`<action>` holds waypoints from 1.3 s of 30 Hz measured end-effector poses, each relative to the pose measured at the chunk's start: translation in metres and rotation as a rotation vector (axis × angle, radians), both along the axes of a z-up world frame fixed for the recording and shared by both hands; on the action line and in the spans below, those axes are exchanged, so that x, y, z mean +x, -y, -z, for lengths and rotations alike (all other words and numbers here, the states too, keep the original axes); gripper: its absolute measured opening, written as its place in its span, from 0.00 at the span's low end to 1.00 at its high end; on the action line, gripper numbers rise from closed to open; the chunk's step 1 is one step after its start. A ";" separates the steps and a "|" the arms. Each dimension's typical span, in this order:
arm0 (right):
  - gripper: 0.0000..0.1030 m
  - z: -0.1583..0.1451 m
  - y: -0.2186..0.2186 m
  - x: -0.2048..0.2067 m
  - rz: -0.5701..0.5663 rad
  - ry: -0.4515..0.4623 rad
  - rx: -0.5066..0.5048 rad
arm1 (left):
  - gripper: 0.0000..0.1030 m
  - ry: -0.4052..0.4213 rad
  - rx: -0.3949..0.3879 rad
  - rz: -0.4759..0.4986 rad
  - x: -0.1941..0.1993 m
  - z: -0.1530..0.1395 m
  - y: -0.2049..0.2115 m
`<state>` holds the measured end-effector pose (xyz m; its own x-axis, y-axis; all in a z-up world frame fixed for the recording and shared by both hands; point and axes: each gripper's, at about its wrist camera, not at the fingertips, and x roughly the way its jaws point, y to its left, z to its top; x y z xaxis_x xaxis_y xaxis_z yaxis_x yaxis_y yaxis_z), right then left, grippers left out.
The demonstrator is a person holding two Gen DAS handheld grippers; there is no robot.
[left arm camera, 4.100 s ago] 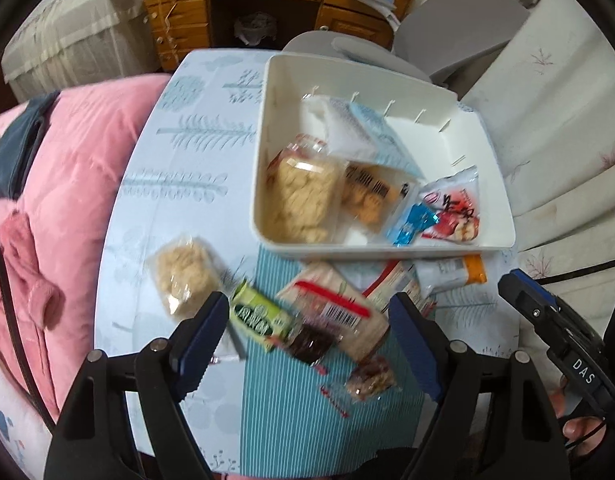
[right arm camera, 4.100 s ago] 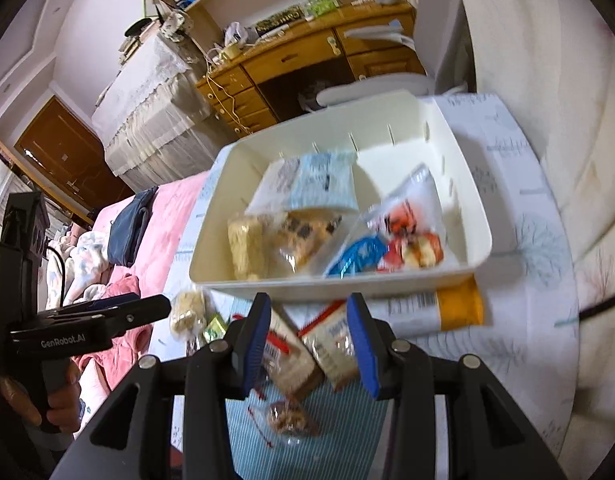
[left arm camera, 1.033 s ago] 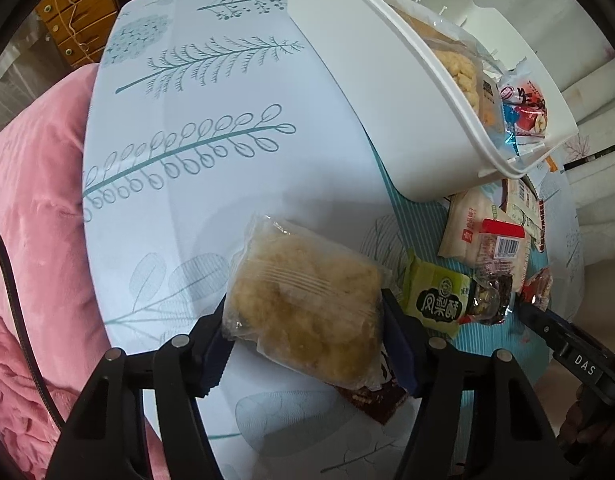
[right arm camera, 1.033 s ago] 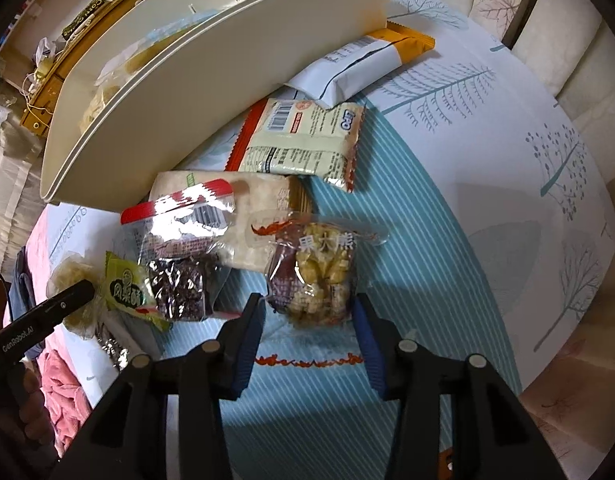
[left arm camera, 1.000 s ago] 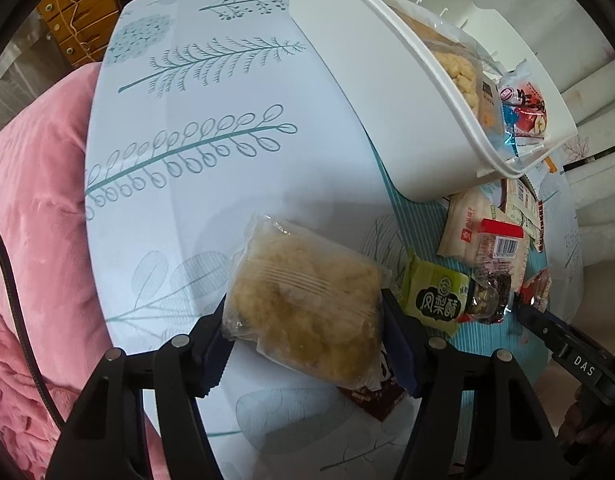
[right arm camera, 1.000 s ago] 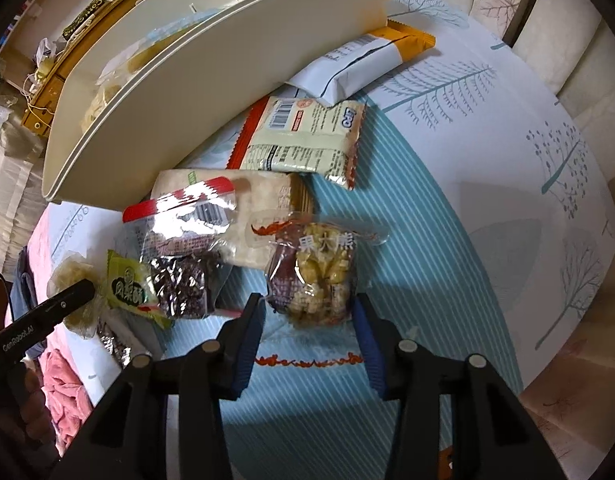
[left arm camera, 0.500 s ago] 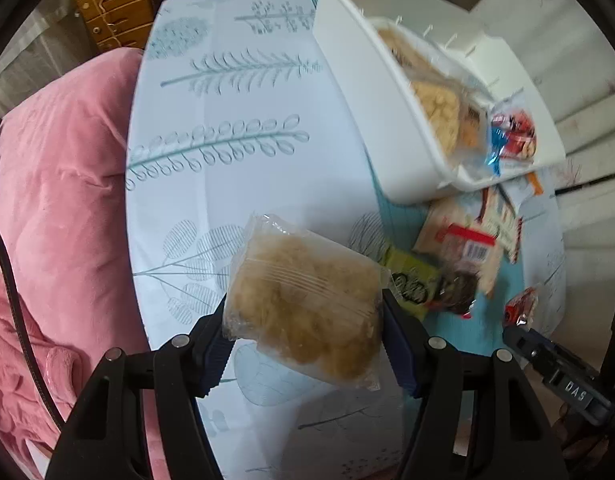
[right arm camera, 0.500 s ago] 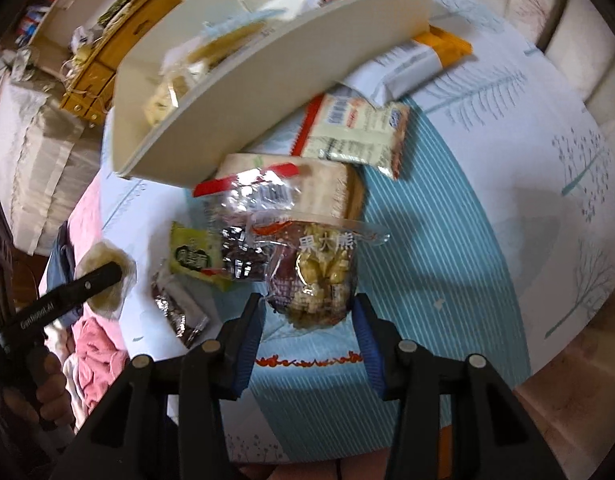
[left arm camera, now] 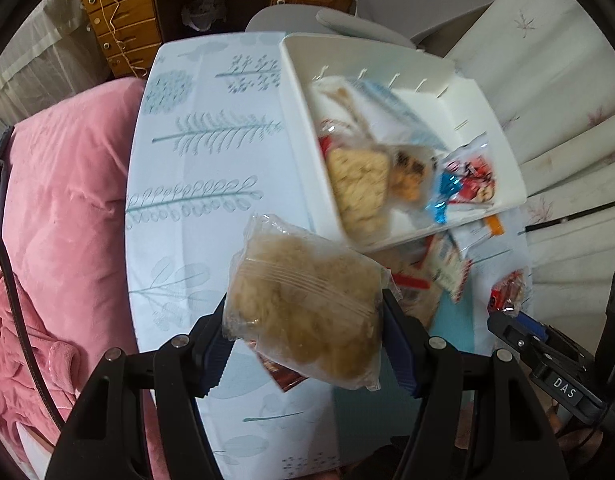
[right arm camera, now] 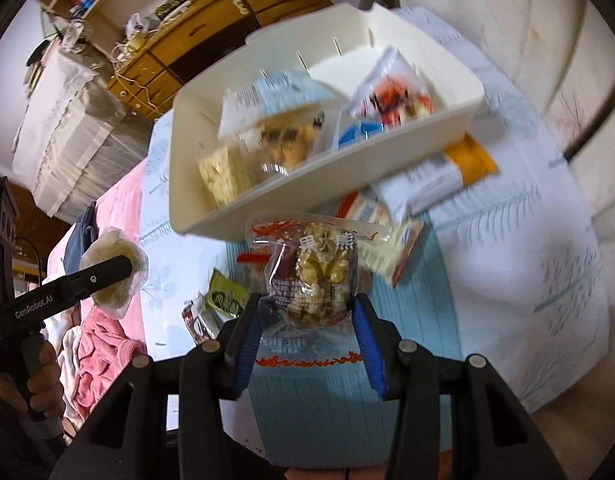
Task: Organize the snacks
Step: 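Carry both clear bags into the white tray and open both tools, then move both tools from the tray to the snacks left on the table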
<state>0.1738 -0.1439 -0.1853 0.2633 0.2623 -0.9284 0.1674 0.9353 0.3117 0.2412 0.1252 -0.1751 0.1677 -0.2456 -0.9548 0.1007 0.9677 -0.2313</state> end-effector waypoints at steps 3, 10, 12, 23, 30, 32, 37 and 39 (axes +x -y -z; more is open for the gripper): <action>0.44 -0.011 0.010 0.012 -0.020 0.032 0.001 | 0.64 0.012 -0.004 -0.004 0.003 -0.008 0.013; 0.44 -0.029 0.034 0.039 -0.049 0.109 0.015 | 0.64 0.044 -0.008 -0.016 0.016 -0.023 0.048; 0.44 -0.032 0.038 0.046 -0.063 0.132 0.018 | 0.64 0.051 -0.008 -0.020 0.021 -0.025 0.056; 0.45 -0.031 0.056 0.076 -0.114 0.237 0.076 | 0.64 0.100 -0.005 -0.060 0.053 -0.030 0.090; 0.46 -0.025 0.064 0.094 -0.120 0.281 0.098 | 0.69 0.116 -0.016 -0.090 0.065 -0.029 0.103; 0.56 -0.022 0.066 0.098 -0.122 0.281 0.103 | 0.77 0.117 -0.021 -0.097 0.066 -0.028 0.104; 0.65 -0.016 0.070 0.100 -0.123 0.267 0.125 | 0.85 0.118 -0.013 -0.138 0.064 -0.027 0.099; 0.65 -0.014 0.071 0.101 -0.128 0.260 0.131 | 0.85 0.116 -0.009 -0.162 0.061 -0.027 0.095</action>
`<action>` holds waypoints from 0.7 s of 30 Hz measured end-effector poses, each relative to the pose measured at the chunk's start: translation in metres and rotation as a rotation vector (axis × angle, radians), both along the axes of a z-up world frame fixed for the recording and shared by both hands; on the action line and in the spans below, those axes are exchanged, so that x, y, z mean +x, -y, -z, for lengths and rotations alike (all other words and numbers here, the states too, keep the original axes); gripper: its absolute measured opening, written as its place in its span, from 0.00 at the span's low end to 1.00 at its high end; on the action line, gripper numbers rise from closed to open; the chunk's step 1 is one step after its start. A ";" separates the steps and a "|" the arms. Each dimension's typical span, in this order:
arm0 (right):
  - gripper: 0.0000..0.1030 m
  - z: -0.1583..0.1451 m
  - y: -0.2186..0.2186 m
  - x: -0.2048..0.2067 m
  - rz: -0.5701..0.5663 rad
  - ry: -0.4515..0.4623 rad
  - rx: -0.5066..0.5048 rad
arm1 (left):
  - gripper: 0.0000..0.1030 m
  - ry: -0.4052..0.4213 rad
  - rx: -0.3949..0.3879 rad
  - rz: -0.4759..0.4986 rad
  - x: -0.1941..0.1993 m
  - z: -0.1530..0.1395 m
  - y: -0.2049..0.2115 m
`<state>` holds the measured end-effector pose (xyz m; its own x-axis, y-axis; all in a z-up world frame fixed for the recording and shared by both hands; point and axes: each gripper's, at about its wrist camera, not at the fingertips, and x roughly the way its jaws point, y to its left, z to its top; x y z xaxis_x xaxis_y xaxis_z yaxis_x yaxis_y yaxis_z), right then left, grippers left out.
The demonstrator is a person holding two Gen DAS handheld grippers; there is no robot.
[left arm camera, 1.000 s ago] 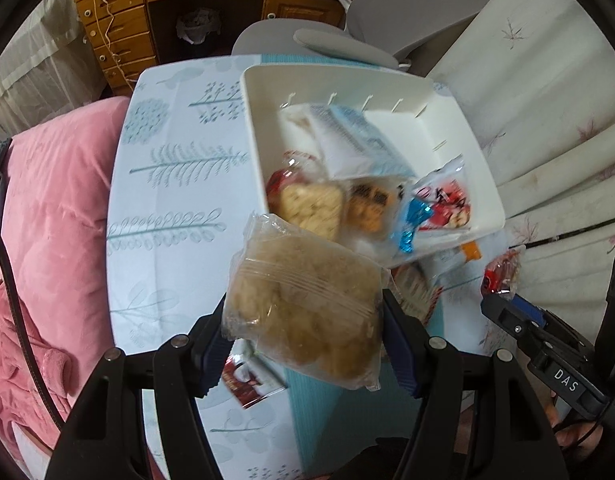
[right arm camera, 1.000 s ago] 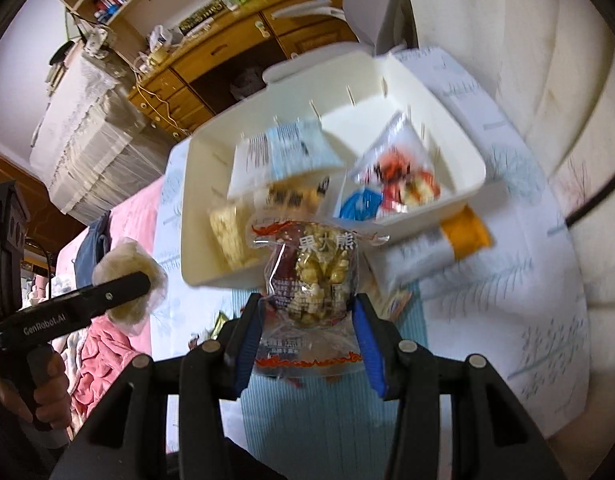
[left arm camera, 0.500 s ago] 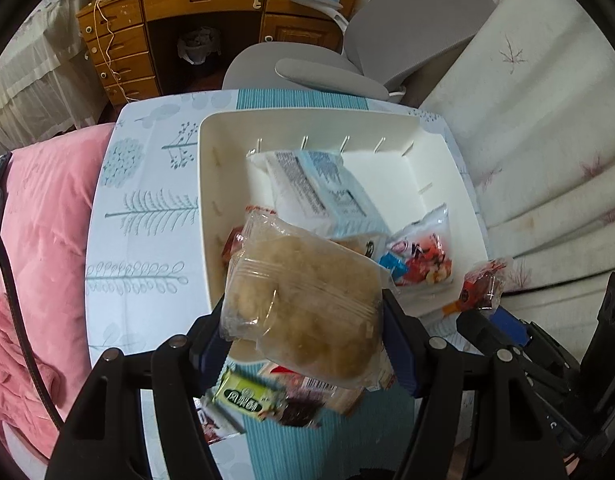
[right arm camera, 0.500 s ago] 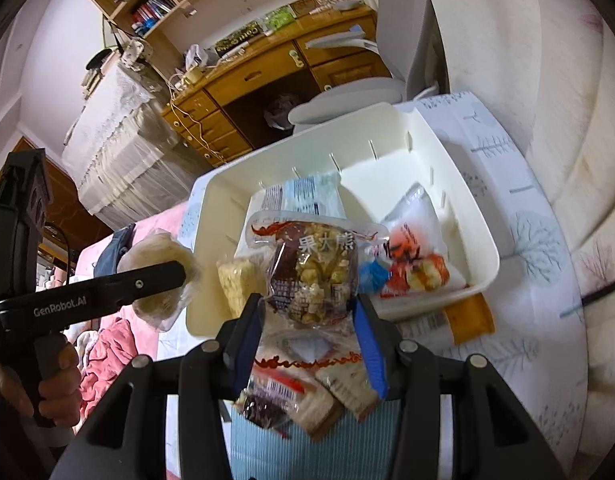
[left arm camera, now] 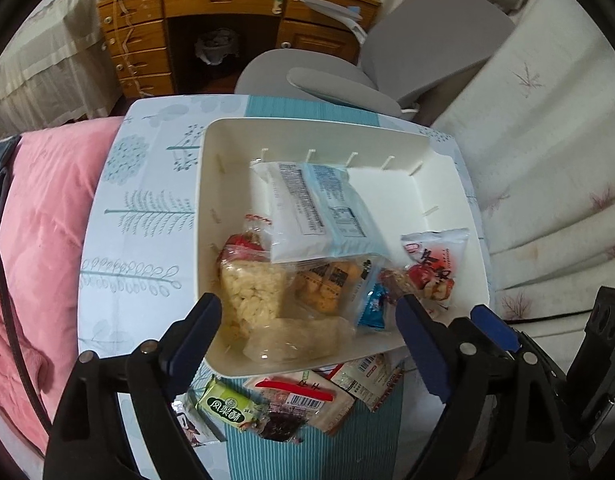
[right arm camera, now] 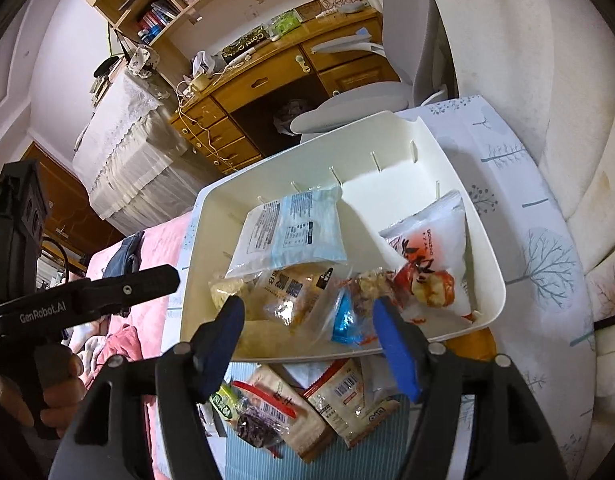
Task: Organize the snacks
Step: 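Move both tools from the tray to the snacks left on the table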
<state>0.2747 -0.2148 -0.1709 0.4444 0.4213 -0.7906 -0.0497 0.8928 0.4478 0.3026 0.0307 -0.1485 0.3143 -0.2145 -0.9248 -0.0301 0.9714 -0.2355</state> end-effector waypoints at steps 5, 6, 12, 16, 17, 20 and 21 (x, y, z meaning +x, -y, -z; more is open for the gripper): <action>0.65 0.001 -0.002 -0.001 -0.025 -0.005 0.022 | 0.85 0.002 0.001 -0.046 -0.011 0.001 -0.012; 0.65 0.001 -0.003 -0.002 -0.033 -0.006 0.026 | 0.85 0.003 0.001 -0.060 -0.015 0.002 -0.015; 0.65 0.003 -0.009 -0.007 -0.063 -0.016 0.043 | 0.85 0.009 -0.011 -0.120 -0.037 0.004 -0.034; 0.65 0.005 -0.014 -0.014 -0.086 -0.017 0.052 | 0.85 0.020 -0.015 -0.165 -0.055 0.006 -0.050; 0.65 0.006 -0.015 -0.017 -0.095 -0.017 0.056 | 0.85 0.022 -0.016 -0.180 -0.059 0.007 -0.055; 0.65 0.008 -0.021 -0.024 -0.118 -0.020 0.061 | 0.85 0.016 -0.019 -0.229 -0.074 0.012 -0.071; 0.65 0.009 -0.022 -0.025 -0.125 -0.021 0.064 | 0.85 0.012 -0.019 -0.245 -0.079 0.014 -0.076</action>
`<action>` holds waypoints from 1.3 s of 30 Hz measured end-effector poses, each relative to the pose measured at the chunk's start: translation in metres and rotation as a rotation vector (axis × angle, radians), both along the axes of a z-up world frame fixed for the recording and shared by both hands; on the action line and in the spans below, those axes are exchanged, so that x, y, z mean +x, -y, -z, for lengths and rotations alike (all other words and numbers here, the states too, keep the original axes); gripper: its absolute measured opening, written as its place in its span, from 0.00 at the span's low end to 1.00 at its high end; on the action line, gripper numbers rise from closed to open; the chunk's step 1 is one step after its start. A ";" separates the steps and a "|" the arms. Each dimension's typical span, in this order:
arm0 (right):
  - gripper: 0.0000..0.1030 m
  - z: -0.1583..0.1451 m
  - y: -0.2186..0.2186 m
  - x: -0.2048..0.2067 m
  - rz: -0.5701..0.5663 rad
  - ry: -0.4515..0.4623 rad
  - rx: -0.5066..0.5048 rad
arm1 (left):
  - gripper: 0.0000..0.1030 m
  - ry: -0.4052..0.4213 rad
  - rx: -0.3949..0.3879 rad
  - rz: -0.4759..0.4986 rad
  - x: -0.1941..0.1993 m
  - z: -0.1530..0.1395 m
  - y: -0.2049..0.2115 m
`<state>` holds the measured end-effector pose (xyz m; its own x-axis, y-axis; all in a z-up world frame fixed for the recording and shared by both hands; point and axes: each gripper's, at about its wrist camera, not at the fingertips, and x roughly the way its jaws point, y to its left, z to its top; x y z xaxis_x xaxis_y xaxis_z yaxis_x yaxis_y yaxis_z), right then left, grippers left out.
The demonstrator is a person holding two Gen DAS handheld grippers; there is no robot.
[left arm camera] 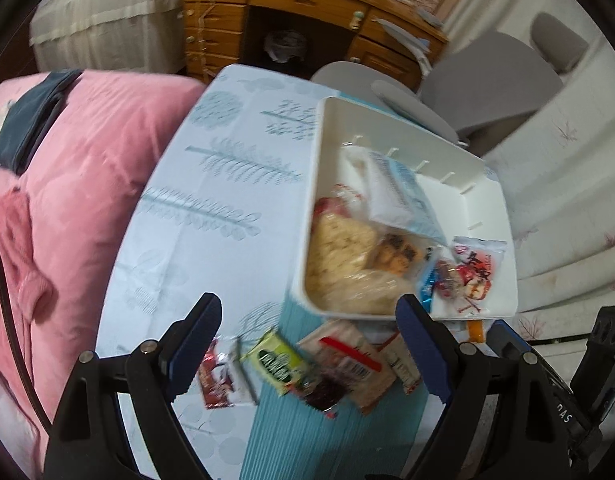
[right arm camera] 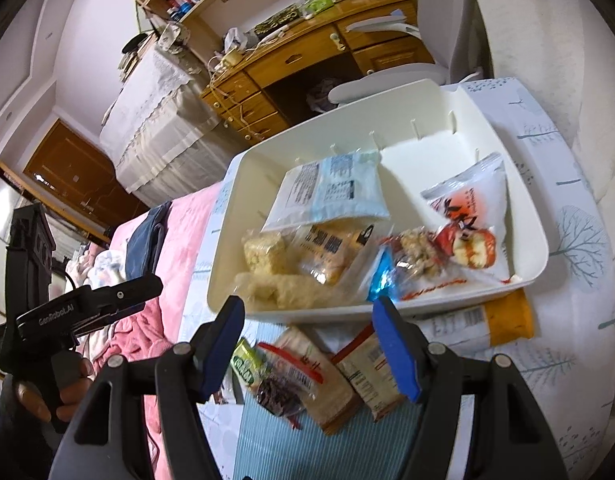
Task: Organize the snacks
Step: 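Move both tools from the tray to the snacks left on the table, then grasp the brown chocolate snack with left tool while right tool grasps the dark dried-fruit bag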
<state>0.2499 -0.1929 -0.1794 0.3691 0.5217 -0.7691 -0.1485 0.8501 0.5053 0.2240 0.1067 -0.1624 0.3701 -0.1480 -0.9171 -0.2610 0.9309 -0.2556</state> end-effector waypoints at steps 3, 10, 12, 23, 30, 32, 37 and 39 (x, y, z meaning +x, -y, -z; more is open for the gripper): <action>0.65 0.002 -0.007 -0.006 -0.030 0.003 0.000 | 0.85 -0.022 0.004 -0.051 -0.015 0.009 -0.016; 0.65 0.007 -0.033 -0.020 -0.142 0.034 -0.054 | 0.85 -0.106 -0.002 -0.130 -0.042 0.040 -0.040; 0.65 0.009 -0.041 -0.023 -0.186 0.046 -0.077 | 0.85 -0.127 -0.006 -0.148 -0.047 0.049 -0.045; 0.65 0.025 -0.087 -0.057 -0.467 0.154 -0.254 | 0.85 -0.249 -0.039 -0.193 -0.067 0.107 -0.051; 0.65 0.038 -0.110 -0.074 -0.600 0.185 -0.330 | 0.85 -0.277 -0.059 -0.190 -0.070 0.128 -0.050; 0.65 0.043 -0.114 -0.075 -0.620 0.186 -0.342 | 0.83 -0.280 -0.063 -0.185 -0.069 0.133 -0.049; 0.65 0.052 -0.127 -0.077 -0.694 0.198 -0.383 | 0.75 -0.305 -0.067 -0.178 -0.068 0.146 -0.048; 0.65 0.058 -0.133 -0.078 -0.719 0.192 -0.401 | 0.74 -0.316 -0.066 -0.175 -0.067 0.149 -0.048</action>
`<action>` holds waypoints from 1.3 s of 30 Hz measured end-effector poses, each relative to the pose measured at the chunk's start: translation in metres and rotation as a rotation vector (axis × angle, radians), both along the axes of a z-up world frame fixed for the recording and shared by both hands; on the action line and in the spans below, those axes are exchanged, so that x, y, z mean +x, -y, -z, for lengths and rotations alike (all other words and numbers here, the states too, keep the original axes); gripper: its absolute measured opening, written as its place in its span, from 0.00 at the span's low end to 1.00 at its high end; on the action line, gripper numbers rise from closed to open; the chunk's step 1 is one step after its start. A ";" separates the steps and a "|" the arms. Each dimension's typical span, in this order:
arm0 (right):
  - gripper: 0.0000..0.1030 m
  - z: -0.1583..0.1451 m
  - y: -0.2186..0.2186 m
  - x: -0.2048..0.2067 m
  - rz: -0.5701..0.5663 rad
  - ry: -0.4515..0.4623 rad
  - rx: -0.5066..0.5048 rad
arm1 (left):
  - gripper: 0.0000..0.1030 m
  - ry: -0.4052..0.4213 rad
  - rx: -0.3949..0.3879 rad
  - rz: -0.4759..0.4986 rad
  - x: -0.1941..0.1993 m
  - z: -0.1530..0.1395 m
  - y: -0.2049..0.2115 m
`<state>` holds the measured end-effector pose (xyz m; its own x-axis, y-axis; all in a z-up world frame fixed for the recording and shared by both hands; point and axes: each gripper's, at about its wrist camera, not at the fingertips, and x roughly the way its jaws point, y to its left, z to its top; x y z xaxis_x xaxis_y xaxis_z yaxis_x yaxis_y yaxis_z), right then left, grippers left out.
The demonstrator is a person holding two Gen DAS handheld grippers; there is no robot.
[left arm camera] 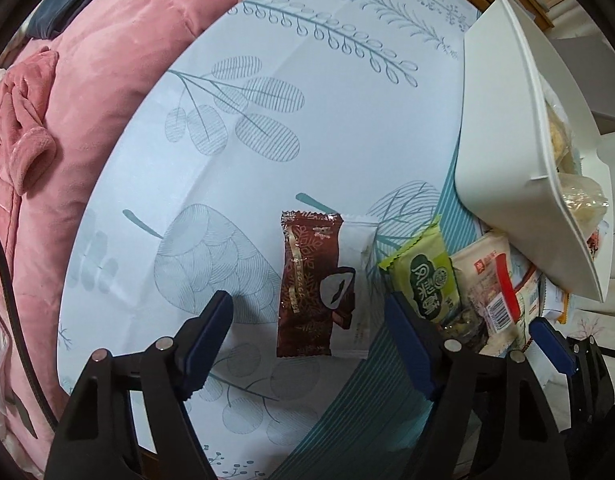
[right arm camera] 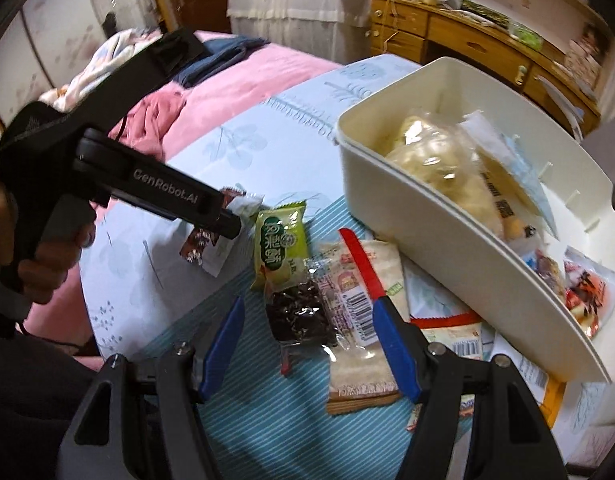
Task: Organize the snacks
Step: 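Grasp the brown chocolate snack with left tool while right tool grasps the dark dried-fruit bag, then carry both snacks into the white tray and open both tools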
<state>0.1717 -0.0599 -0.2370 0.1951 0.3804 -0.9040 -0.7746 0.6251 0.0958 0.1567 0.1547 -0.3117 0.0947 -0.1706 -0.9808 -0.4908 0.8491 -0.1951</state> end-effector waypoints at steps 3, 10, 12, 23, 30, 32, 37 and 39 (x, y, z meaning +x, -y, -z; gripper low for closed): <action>0.65 0.008 -0.008 0.000 -0.016 -0.004 -0.044 | 0.74 -0.003 -0.005 0.000 0.002 0.003 -0.001; 0.65 0.026 -0.019 -0.006 -0.060 -0.029 -0.122 | 0.66 -0.005 0.023 0.030 0.013 0.007 0.003; 0.65 0.030 -0.020 -0.008 -0.066 -0.031 -0.137 | 0.62 -0.005 0.037 0.037 0.017 0.006 0.005; 0.62 0.039 -0.033 -0.023 -0.110 0.065 -0.205 | 0.37 -0.017 0.040 0.028 0.029 0.004 0.001; 0.46 0.037 -0.039 -0.023 -0.119 0.085 -0.202 | 0.34 -0.016 0.024 0.012 0.019 0.002 -0.007; 0.43 0.035 -0.039 -0.026 -0.121 0.084 -0.198 | 0.34 -0.019 0.028 0.009 0.016 0.000 -0.008; 0.42 0.033 -0.037 -0.021 -0.089 0.040 -0.178 | 0.34 -0.010 0.034 -0.004 0.012 -0.006 -0.015; 0.42 0.029 -0.037 -0.019 -0.078 0.030 -0.161 | 0.34 -0.008 0.037 -0.011 0.010 -0.010 -0.018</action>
